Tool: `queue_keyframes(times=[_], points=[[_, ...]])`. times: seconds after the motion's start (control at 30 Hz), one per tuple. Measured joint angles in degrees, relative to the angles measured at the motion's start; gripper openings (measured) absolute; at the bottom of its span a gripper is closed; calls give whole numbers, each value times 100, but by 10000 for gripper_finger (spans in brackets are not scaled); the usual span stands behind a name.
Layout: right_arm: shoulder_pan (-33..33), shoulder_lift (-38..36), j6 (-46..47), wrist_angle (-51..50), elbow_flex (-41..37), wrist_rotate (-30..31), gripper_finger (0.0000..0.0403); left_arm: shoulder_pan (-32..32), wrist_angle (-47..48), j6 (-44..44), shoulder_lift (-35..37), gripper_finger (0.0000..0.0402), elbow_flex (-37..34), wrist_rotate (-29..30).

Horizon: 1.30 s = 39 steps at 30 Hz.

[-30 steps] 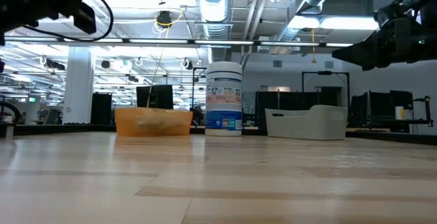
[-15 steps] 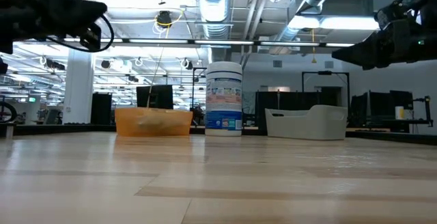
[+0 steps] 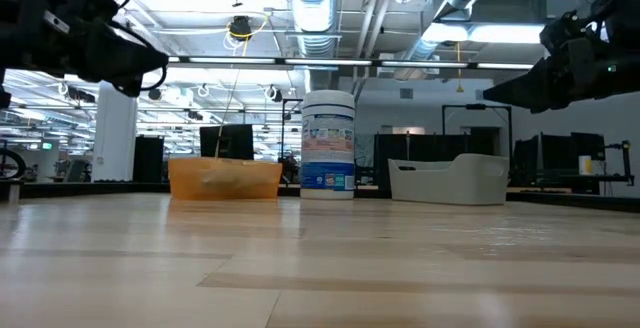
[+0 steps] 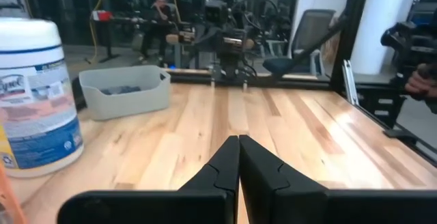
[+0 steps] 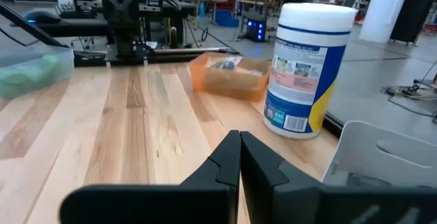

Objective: Pick & Place Travel size toiletries
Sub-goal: Return to Home Position

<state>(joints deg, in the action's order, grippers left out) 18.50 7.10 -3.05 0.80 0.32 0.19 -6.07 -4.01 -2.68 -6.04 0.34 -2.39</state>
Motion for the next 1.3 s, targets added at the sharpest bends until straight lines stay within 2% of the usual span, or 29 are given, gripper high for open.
queue_keyframes(times=[1.3], points=[[-87, 38, 7, -7, -2, -20, 1, 175, -37, 72, 48, 1, 0, 26]])
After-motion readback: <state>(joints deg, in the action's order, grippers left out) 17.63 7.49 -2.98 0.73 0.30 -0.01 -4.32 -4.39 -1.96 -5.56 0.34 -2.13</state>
